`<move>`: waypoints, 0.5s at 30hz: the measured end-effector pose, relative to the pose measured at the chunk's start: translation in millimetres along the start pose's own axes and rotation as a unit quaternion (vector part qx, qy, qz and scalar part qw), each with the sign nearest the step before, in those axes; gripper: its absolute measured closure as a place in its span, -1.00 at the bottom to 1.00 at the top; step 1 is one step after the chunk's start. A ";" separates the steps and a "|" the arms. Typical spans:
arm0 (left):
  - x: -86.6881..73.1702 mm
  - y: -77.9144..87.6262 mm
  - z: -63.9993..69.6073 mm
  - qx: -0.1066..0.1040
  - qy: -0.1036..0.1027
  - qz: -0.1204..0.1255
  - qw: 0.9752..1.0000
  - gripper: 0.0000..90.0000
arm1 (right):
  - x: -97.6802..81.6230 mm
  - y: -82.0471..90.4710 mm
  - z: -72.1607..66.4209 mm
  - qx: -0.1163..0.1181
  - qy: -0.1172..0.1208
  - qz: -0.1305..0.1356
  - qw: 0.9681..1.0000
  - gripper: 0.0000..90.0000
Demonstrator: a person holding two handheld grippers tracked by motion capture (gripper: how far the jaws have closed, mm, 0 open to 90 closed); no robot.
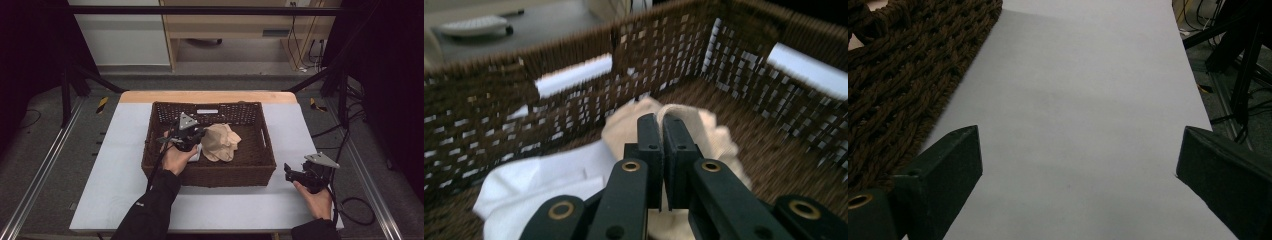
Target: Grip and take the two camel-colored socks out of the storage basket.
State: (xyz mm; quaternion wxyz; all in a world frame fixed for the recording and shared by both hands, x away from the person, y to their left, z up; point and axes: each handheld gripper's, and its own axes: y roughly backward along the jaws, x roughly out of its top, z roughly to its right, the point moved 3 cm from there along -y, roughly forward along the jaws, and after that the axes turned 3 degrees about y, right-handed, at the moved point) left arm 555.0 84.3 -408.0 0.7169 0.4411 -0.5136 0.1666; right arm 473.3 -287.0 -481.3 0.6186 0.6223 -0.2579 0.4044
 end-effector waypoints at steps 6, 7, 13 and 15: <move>21.9 19.9 5.7 0.001 -0.007 0.070 0.998 0.94 | 0.2 0.6 0.3 -0.001 -0.001 0.002 1.000 -0.89; 25.7 23.4 6.9 0.001 -0.010 0.078 0.997 0.94 | 0.3 0.6 0.4 -0.001 -0.002 0.002 1.000 -0.89; 41.9 40.2 10.5 -0.005 -0.005 0.112 0.994 0.94 | 0.2 0.9 0.2 0.000 -0.003 0.001 1.000 -0.89; 45.0 44.7 10.5 -0.009 -0.002 0.113 0.994 0.94 | 0.3 1.0 0.2 0.000 -0.003 0.002 1.000 -0.89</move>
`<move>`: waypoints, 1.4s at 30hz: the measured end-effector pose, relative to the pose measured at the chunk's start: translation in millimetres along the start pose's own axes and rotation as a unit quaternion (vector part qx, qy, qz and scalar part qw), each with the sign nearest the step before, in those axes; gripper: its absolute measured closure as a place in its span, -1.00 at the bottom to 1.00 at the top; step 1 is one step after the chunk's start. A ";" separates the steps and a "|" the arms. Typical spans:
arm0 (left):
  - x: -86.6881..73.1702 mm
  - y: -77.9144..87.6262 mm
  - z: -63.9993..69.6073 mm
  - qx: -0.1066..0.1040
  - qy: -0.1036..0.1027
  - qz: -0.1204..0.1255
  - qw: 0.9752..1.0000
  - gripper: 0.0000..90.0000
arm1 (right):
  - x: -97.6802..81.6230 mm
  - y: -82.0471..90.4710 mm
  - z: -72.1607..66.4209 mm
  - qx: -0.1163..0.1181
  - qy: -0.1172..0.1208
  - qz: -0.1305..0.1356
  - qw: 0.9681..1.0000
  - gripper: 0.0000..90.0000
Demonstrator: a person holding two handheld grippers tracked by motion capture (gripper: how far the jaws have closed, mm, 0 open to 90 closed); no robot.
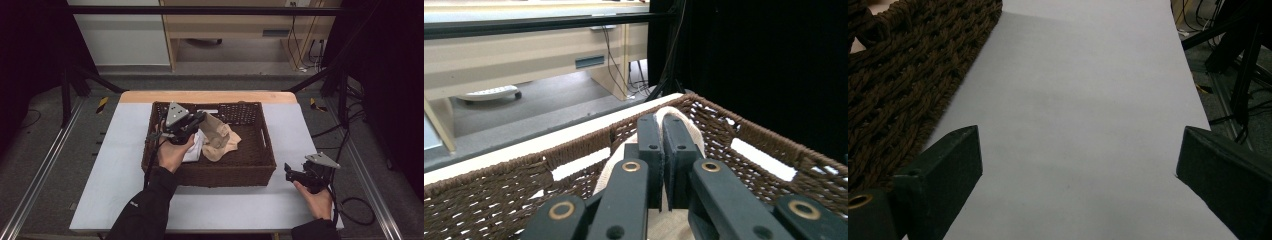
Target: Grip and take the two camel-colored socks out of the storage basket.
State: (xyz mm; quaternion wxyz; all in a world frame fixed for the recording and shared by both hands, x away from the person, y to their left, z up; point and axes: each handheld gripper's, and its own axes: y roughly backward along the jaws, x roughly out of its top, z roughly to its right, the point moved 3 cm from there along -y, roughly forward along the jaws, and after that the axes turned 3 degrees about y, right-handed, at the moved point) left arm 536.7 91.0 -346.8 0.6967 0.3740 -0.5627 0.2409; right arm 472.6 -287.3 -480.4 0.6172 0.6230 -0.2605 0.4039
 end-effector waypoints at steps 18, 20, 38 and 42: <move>28.5 53.4 -10.3 -0.006 0.020 0.056 0.998 0.94 | -0.2 -0.2 0.2 -0.001 0.001 -0.001 1.000 -0.89; 28.8 56.1 -10.8 -0.006 0.022 0.058 0.998 0.94 | -0.2 -0.1 0.1 -0.001 0.000 -0.001 1.000 -0.89; 28.5 120.1 -52.1 0.034 0.040 0.100 0.994 0.94 | -0.4 0.5 -0.6 0.000 0.001 -0.001 1.000 -0.89; 25.3 134.8 -62.9 0.049 0.045 0.107 0.992 0.94 | -0.4 0.5 -0.6 -0.001 0.001 -0.001 1.000 -0.89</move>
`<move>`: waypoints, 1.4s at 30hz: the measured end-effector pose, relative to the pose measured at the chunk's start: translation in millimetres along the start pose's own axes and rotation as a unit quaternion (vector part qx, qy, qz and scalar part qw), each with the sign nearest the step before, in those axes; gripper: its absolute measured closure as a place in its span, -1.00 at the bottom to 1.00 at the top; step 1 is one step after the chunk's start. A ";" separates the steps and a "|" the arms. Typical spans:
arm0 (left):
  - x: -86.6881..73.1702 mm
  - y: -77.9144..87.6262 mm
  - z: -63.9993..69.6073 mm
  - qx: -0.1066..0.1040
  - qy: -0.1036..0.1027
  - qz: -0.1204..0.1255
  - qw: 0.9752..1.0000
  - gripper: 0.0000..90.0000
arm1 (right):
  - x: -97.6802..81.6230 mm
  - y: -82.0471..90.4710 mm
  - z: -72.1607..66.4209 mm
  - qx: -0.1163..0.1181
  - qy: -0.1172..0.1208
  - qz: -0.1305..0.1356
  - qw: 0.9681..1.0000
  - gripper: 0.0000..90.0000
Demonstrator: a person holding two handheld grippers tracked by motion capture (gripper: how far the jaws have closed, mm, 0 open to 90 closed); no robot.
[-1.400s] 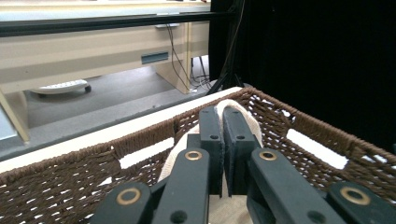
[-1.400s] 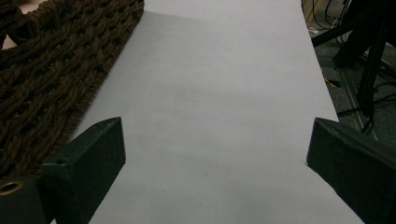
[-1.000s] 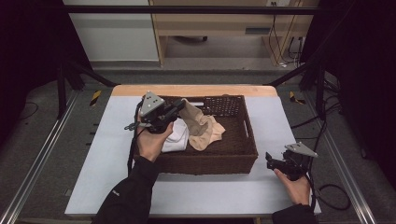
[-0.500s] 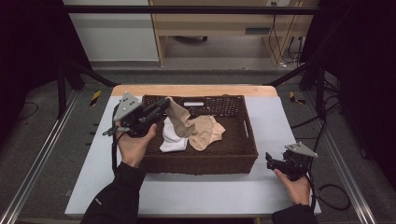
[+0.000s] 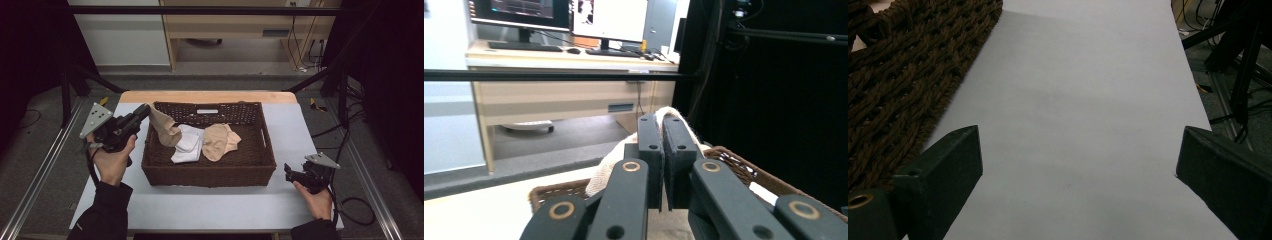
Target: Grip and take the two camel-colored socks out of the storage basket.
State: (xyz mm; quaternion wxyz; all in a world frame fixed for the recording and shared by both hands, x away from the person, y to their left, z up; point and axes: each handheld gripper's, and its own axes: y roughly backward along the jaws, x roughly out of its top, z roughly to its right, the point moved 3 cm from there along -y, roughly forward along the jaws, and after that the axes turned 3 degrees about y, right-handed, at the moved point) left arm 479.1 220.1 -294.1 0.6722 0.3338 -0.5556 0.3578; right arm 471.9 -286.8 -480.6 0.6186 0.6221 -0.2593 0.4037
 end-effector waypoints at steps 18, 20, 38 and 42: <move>-0.7 47.0 -49.4 0.066 0.018 0.025 0.997 0.94 | 0.0 0.8 1.0 -0.005 -0.001 0.002 1.000 -0.89; -4.5 51.4 -56.2 0.075 0.021 0.023 0.997 0.94 | 0.1 0.8 1.0 -0.006 -0.001 0.003 1.000 -0.89; -55.2 62.6 -96.9 0.138 0.023 -0.054 0.989 0.94 | 0.2 2.3 0.9 -0.004 -0.001 0.004 1.000 -0.89; -74.6 57.5 -101.3 0.144 0.019 -0.088 0.986 0.94 | -0.4 2.8 0.3 -0.004 0.000 0.004 1.000 -0.89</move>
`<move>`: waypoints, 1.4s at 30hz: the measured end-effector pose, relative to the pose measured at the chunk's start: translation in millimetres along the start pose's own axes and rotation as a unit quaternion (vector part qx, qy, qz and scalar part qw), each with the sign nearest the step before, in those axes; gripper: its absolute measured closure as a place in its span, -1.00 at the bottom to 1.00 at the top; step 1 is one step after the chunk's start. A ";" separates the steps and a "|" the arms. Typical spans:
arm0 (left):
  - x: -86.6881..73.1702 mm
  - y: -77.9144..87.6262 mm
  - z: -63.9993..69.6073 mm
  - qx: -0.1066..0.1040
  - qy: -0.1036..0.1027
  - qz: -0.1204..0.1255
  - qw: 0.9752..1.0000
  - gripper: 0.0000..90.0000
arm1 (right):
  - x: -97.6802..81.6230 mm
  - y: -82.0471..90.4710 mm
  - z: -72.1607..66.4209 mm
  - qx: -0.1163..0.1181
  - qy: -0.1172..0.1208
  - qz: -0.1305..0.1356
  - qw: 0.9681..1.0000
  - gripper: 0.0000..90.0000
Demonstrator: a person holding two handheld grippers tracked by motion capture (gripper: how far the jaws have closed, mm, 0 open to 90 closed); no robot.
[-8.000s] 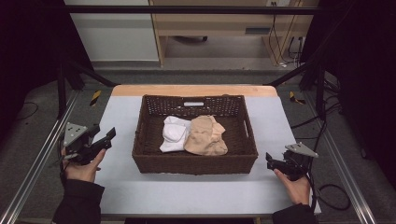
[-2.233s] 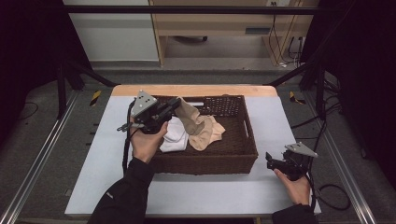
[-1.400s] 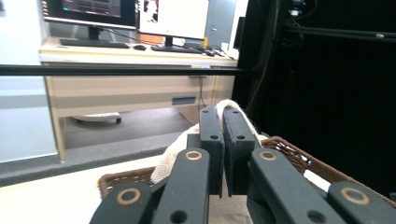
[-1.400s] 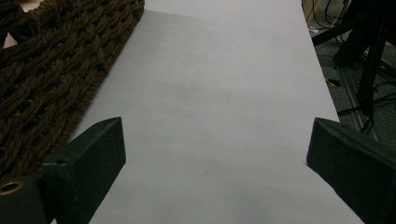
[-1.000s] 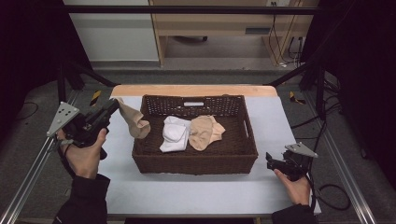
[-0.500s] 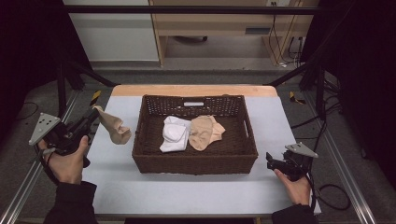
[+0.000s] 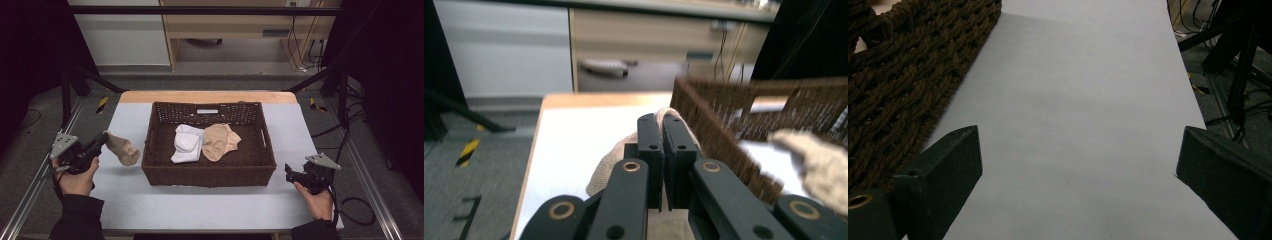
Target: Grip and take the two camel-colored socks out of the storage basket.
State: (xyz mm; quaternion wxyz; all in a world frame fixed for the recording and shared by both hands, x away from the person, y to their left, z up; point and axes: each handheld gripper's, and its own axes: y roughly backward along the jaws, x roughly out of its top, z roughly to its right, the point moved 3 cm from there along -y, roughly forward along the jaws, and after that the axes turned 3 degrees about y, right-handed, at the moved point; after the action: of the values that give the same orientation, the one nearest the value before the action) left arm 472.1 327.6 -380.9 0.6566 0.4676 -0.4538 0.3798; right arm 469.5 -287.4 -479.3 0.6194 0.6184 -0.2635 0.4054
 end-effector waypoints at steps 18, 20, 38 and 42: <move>-63.9 -42.2 -3.0 0.013 -0.038 -0.154 0.987 0.91 | 0.0 0.5 0.5 -0.002 -0.001 0.002 1.000 -0.90; -66.3 -43.7 -3.1 0.011 -0.036 -0.159 0.986 0.82 | 0.0 0.4 0.4 -0.001 -0.001 0.002 1.000 -0.90; -36.5 -30.7 8.6 0.003 -0.023 -0.082 0.996 0.31 | 0.8 1.3 1.2 -0.002 -0.004 0.006 1.000 -0.90; -24.6 -25.5 19.1 -0.004 -0.025 -0.059 0.998 0.31 | 1.3 1.7 1.4 -0.001 -0.005 0.009 1.000 -0.90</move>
State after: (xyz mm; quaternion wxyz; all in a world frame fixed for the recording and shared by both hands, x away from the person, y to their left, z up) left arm 483.6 300.4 -408.3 0.6684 0.5001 -0.4433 0.3265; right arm 468.9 -288.8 -477.2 0.6153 0.6173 -0.2728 0.4072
